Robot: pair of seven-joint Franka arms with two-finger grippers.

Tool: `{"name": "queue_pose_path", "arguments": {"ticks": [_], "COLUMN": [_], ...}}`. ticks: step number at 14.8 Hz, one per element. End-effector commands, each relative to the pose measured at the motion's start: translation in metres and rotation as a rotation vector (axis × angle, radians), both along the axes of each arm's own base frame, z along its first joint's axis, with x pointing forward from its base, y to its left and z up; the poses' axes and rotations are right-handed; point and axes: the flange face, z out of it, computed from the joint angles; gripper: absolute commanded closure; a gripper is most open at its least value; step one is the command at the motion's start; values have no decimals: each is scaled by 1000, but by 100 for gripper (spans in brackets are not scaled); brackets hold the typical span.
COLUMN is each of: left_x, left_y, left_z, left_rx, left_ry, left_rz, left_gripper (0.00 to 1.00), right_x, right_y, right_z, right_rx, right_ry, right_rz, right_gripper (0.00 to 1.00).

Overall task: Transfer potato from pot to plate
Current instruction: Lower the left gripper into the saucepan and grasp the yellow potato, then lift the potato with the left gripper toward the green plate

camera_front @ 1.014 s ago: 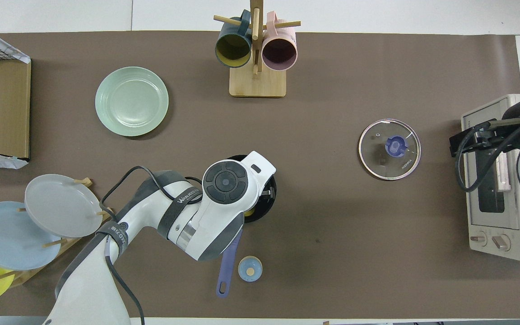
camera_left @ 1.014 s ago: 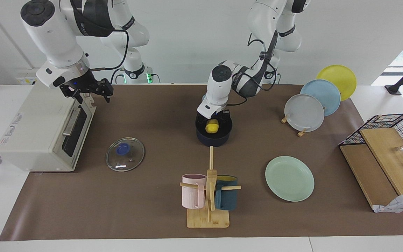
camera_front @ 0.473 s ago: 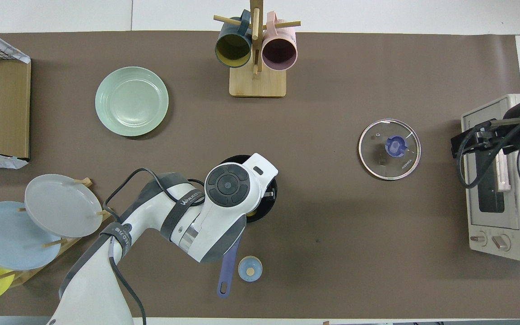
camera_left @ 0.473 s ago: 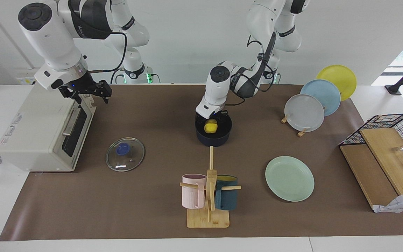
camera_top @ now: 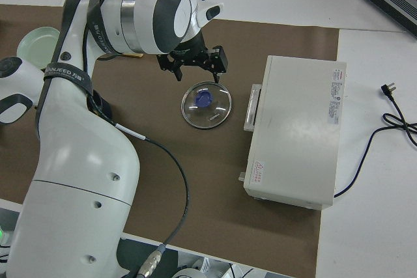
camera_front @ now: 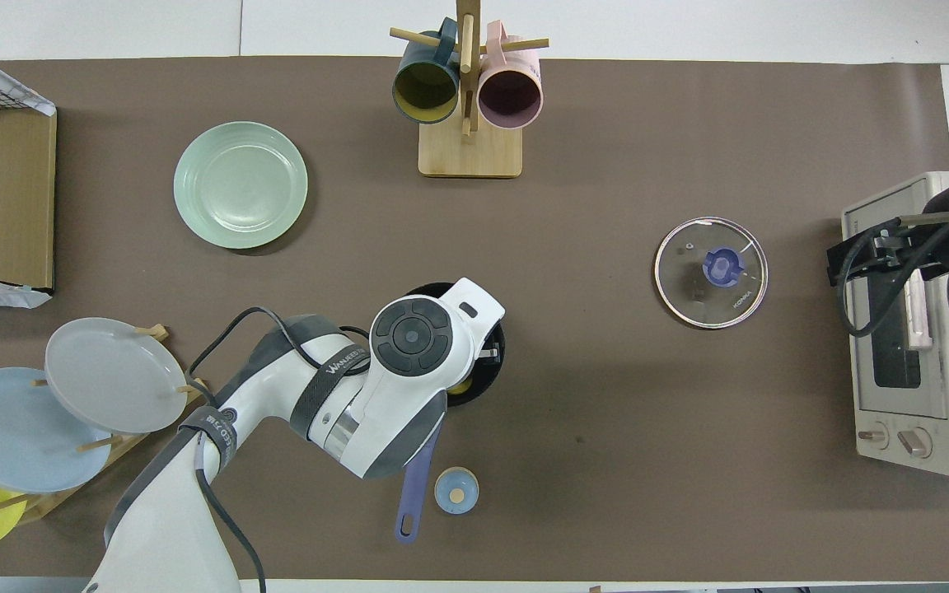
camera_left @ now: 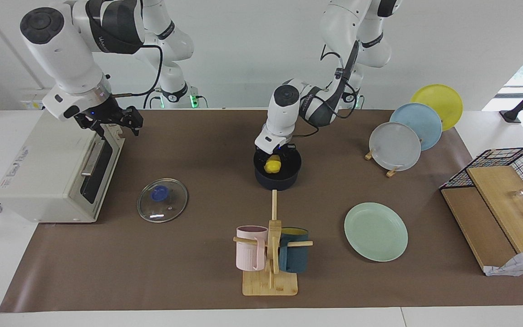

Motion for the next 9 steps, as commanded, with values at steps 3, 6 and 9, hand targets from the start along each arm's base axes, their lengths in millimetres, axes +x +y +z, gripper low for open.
{"name": "queue_pose_path", "arguments": {"ticks": [3,6,9], "left_x": [19,46,87], "left_y": [25,38,74], "left_z": [30,81,150], "left_rx": [-3,-23,-47], "left_ry": [40,70,95], "left_rz": [62,101,109], "left_gripper": [100,100,100], "right_x": [-2,-3,-4], "right_y": [-2,-2,-1], "right_z": [4,4,4], "right_rx": [-3,-2,1], "right_ry": [-4,-3,-3], "right_rz": [-24,-27,-23], "right_gripper": [0,0,0]}}
